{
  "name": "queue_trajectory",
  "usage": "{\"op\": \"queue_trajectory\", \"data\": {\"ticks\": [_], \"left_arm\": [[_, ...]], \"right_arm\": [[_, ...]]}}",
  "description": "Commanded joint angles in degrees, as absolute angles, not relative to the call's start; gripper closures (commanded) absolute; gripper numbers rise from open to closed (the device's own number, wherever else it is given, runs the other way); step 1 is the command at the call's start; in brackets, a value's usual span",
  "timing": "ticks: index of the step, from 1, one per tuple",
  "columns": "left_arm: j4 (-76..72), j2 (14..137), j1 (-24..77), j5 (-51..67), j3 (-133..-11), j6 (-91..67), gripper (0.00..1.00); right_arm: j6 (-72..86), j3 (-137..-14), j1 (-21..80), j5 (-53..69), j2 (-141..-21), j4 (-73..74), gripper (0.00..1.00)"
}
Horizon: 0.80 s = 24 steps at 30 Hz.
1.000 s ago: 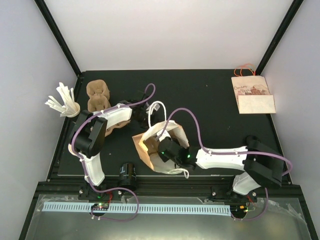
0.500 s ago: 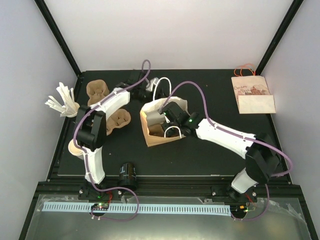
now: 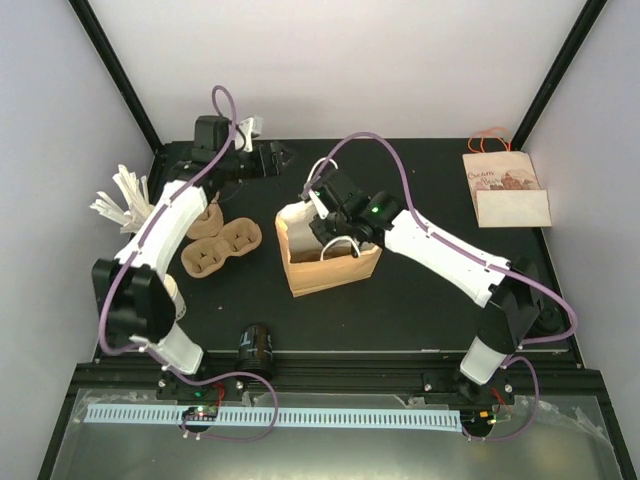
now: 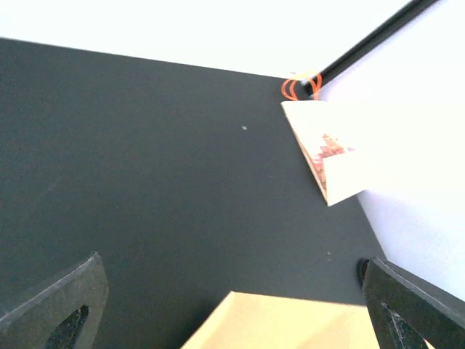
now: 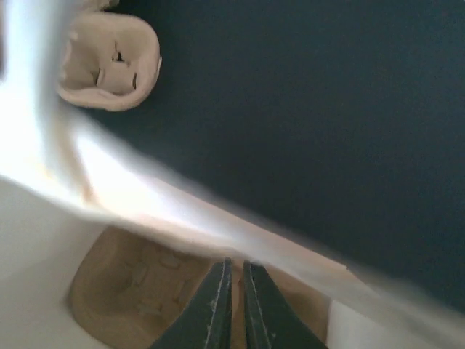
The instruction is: Pack the takeout coffee
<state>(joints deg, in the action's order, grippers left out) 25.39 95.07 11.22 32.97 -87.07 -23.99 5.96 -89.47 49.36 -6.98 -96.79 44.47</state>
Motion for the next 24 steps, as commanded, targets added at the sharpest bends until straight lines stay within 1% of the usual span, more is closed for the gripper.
{"op": "queue_trajectory", "data": {"ticks": [1,7,10,14,18,20,21,22,24], "left_arm": [[21.25,86.50,11.87,34.39,-80.32,-22.42,0.01],[19.80,74.26,11.87,32.74,-70.50,-18.72,0.01],[16.30,69.78,11.87,35.21,-66.49,-17.68,0.01],[22.70,71.05,12.04,36.26,-70.31,-11.75,0.01],[27.35,74.35,12.05,32.62,-73.83,-6.85,0.02],[27.19,76.43,12.11,33.78,-74.54,-4.81,0.03],[27.51,77.59,12.19,34.97,-75.40,-3.60,0.05],[28.09,78.86,12.38,36.55,-76.29,-1.72,0.06],[30.82,81.61,13.20,38.28,-78.71,2.01,0.08]], "right_arm": [[3.29,-92.87,48.79,-9.18,-96.08,46.20,0.93],[1.57,-98.05,48.59,-11.82,-93.88,45.34,0.93],[0.17,-100.35,48.63,-12.68,-91.68,44.17,0.92],[-1.37,-103.03,48.59,-13.09,-88.16,43.50,0.91],[-1.54,-101.49,48.56,-14.20,-82.84,41.48,0.90],[-1.03,-99.22,48.53,-14.82,-79.26,39.73,0.86],[-0.68,-97.73,48.57,-14.93,-77.40,39.10,0.83],[-0.17,-95.94,48.58,-15.48,-75.27,38.79,0.75],[0.45,-92.20,48.43,-16.32,-71.34,38.50,0.66]]}}
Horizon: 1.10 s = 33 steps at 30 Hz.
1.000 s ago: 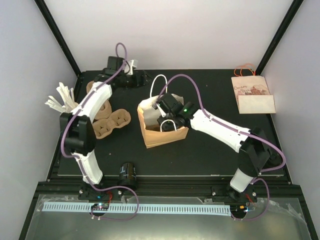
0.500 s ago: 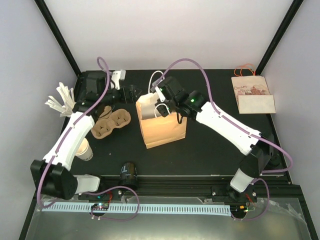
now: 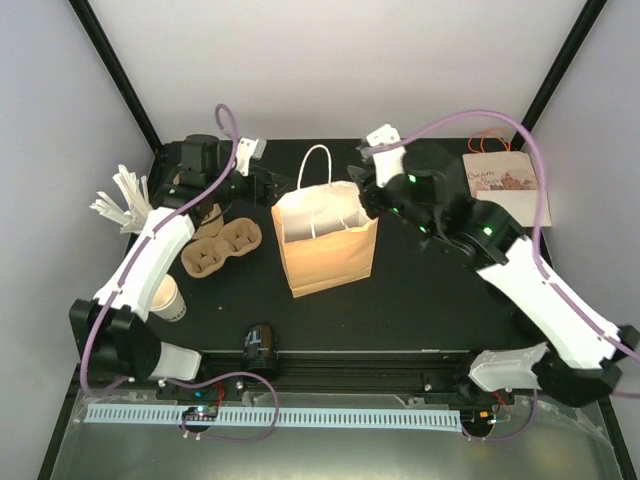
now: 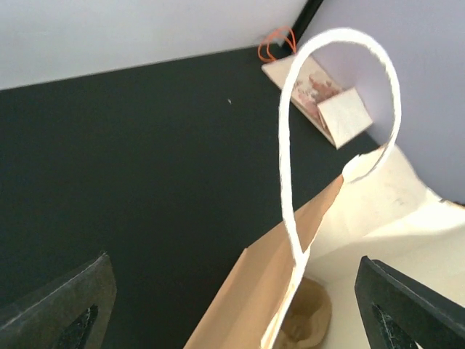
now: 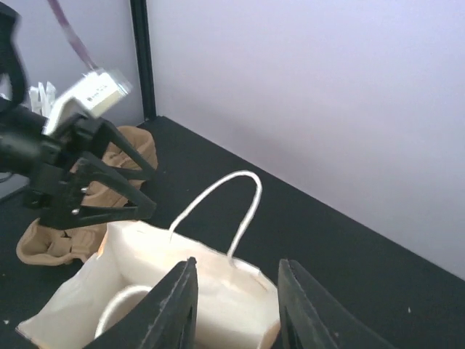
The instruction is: Pack the takeout coffee
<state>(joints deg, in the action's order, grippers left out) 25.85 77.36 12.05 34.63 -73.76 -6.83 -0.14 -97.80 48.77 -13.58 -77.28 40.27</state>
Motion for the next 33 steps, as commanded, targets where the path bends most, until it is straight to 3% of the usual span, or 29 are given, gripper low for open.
{"op": "queue_trajectory", "data": {"ticks": [1,8,10,14,19,23,33], "left_arm": [[32.47,82.96,13.45,38.31,-80.15,3.20,0.09],[35.12,89.90,13.79,46.24,-86.09,3.30,0.17],[35.79,91.05,14.07,48.30,-87.01,3.44,0.23],[41.52,95.72,14.71,53.75,-91.72,5.70,0.47],[45.97,98.29,15.47,54.86,-95.10,7.58,0.65],[47.44,99.79,15.50,54.27,-97.94,6.61,0.95],[34.81,102.92,12.50,45.06,-104.09,-6.56,0.98]], "right_arm": [[0.92,-90.35,48.30,-16.53,-69.45,38.66,0.64],[4.22,-78.07,47.76,-16.68,-56.20,39.14,0.55],[4.64,-76.55,47.78,-17.16,-54.07,39.67,0.54],[5.18,-75.17,47.78,-18.16,-51.62,41.72,0.54],[5.79,-72.90,47.73,-18.93,-49.92,42.79,0.54],[6.26,-70.84,47.69,-19.31,-49.06,42.35,0.54],[10.00,-64.33,46.98,-19.22,-48.99,41.40,0.61]]}}
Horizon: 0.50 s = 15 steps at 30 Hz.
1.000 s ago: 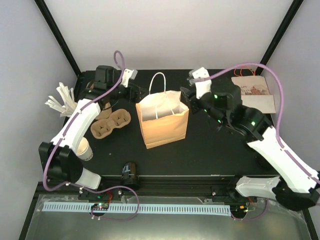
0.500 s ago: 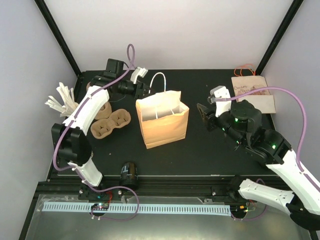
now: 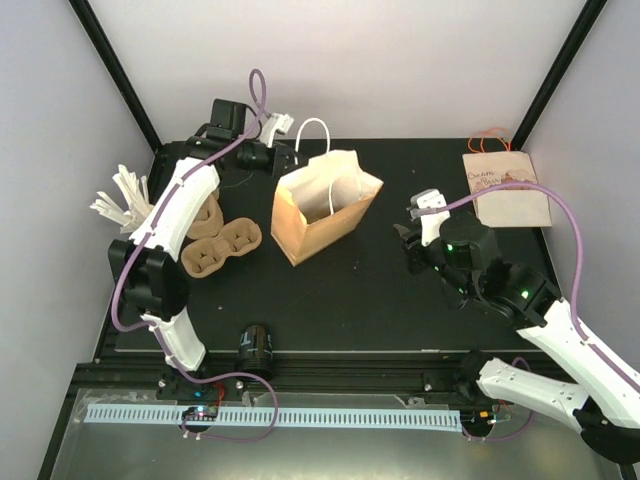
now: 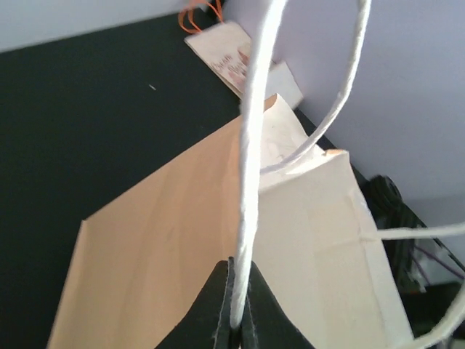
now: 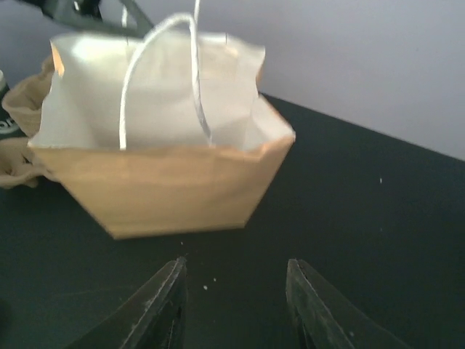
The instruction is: Pack the takeout coffee
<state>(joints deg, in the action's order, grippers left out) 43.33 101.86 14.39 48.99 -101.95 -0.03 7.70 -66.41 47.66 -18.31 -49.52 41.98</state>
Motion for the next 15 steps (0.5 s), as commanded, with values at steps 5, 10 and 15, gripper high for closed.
{"op": "queue_trajectory", "data": {"ticks": [5,10,15], "left_arm": [[25.54,105.33,9.08,41.83,-103.38,-13.56,0.98],[20.29,105.54,5.88,37.44,-101.76,-19.05,0.86],[18.01,105.55,4.97,36.78,-99.49,-21.12,0.81]], "right_arm": [[12.06,-60.45,46.88,-18.23,-47.13,40.52,0.61],[15.33,-57.10,46.82,-12.44,-48.53,39.91,0.62],[17.63,-54.85,46.78,-1.77,-52.27,37.25,0.64]]}}
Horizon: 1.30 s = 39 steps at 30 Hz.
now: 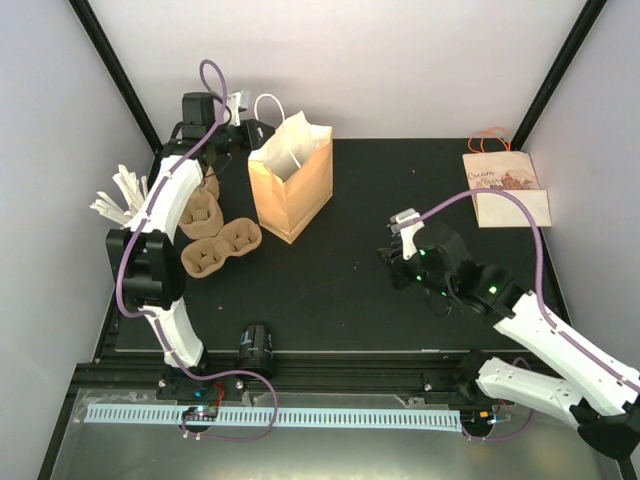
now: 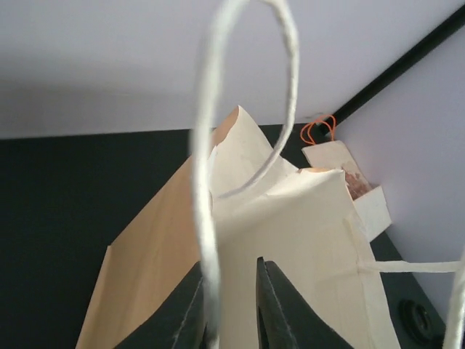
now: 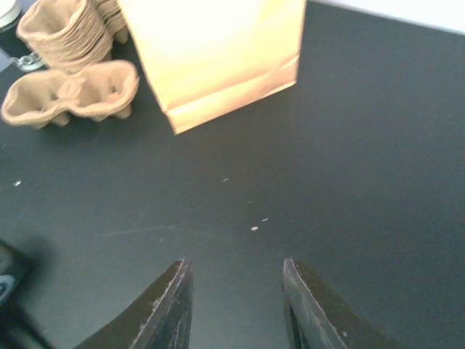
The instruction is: Pack the takeout coffee
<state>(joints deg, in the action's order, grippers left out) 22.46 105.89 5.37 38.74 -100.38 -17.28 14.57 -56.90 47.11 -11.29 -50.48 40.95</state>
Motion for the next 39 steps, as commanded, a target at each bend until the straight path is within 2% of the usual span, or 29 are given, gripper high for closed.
{"op": "queue_trajectory", "data": {"ticks": [1,3,5,7,8,9,13,19,23,27,32,39], "left_arm": [[18.52,105.44,4.88,36.89,-99.45,-21.11,0.74],[19.09,104.31,4.76,36.82,-98.56,-20.80,0.52],[18.33,101.70,4.76,35.22,-96.09,-20.41,0.28],[18.23,98.38,4.78,32.50,-93.80,-19.33,0.14],[19.02,96.61,4.82,30.60,-92.82,-18.66,0.05],[20.31,94.59,4.77,28.42,-91.87,-18.20,0.02],[27.05,84.78,4.64,15.65,-86.24,-19.45,0.01],[35.52,67.12,4.47,0.40,-75.58,-20.27,0.01],[34.31,54.45,4.38,3.52,-67.35,-16.75,0.01],[36.94,45.82,4.38,9.83,-62.42,-17.84,0.01],[42.34,40.44,4.44,14.64,-58.43,-19.48,0.01],[48.23,34.93,4.45,13.43,-55.76,-19.41,0.01]], "right_arm": [[17.63,-53.73,46.77,1.69,-52.18,35.55,0.64],[17.43,-51.54,46.84,6.74,-51.72,31.54,0.54],[17.39,-50.00,46.80,9.89,-51.99,29.13,0.36],[18.40,-49.63,46.82,10.64,-54.02,29.08,0.21],[19.00,-49.89,46.78,10.78,-55.25,29.54,0.17],[19.40,-50.38,46.79,11.41,-56.94,30.17,0.13],[20.54,-53.03,46.84,13.60,-62.02,31.84,0.10],[15.98,-52.52,46.89,17.36,-63.25,27.46,0.05],[12.11,-54.28,48.33,16.57,-67.47,27.80,0.00],[7.56,-56.81,57.99,7.22,-72.82,26.28,0.00],[4.52,-58.38,65.36,5.90,-77.83,19.63,0.01],[-5.26,-63.53,80.08,-7.82,-87.21,18.42,0.01]]}}
